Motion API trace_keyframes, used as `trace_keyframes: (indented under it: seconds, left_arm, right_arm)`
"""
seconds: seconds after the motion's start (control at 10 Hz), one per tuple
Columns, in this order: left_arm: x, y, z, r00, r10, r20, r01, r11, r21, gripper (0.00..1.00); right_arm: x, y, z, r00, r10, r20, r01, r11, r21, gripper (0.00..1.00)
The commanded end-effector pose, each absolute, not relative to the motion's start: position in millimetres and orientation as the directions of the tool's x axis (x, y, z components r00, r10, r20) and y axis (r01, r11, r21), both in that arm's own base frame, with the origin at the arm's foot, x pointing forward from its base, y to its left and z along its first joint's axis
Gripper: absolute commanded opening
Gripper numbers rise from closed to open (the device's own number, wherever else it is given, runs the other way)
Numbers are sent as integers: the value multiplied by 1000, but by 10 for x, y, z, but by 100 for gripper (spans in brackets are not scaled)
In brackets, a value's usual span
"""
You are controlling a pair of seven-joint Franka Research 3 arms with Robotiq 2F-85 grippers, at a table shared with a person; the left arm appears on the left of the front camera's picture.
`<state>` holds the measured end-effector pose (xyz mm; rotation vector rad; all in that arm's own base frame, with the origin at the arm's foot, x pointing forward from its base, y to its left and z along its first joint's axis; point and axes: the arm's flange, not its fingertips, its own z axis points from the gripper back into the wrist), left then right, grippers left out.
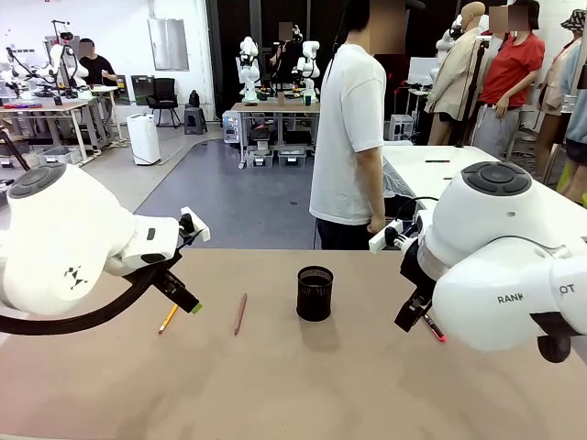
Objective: Place the pens into the pen holder.
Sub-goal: Pick up a writing instrument from the table and place it into the Pen holder.
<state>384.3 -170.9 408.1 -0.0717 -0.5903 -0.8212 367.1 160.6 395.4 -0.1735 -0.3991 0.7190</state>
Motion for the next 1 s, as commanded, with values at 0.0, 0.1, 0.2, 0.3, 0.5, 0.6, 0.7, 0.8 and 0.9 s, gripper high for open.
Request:
trace_keyframes:
  seconds: [0.0,0.1,0.2,0.3,0.5,0.6,0.7,0.8,0.9]
  left_arm:
    - [3940,-1675,4102,498,-722,480,782,613,112,100]
    - [3980,-1665,4149,484,-752,447,819,570,73,100]
    - [3957,-1647,4195,451,-772,449,835,542,92,100]
    - [3908,-1627,4234,395,-791,467,850,507,141,100]
    - [3792,-1516,4175,369,-801,472,866,481,139,100]
    - [3645,-1455,4150,342,-799,494,862,477,174,100]
    - [3423,-1393,4174,300,-809,506,855,463,234,100]
    - [3166,-1336,4212,294,-814,502,843,468,265,100]
    - [2904,-1269,4232,283,-815,506,825,476,305,100]
  right_arm:
    - [3671,1606,3954,682,670,295,-605,742,-289,100]
    - [3663,1705,3982,644,694,323,-658,717,-229,100]
    - [3671,1773,4064,614,709,347,-700,692,-175,100]
    - [3715,1800,4164,598,702,387,-727,678,-108,100]
    - [3874,1734,4343,600,656,459,-716,695,-58,100]
    - [3929,1643,4489,600,632,491,-717,697,-22,100]
    - [3972,1530,4711,591,619,517,-724,690,3,100]
    - [4005,1384,4960,580,606,545,-718,696,-10,100]
    - [4021,1205,5202,565,610,556,-735,678,2,100]
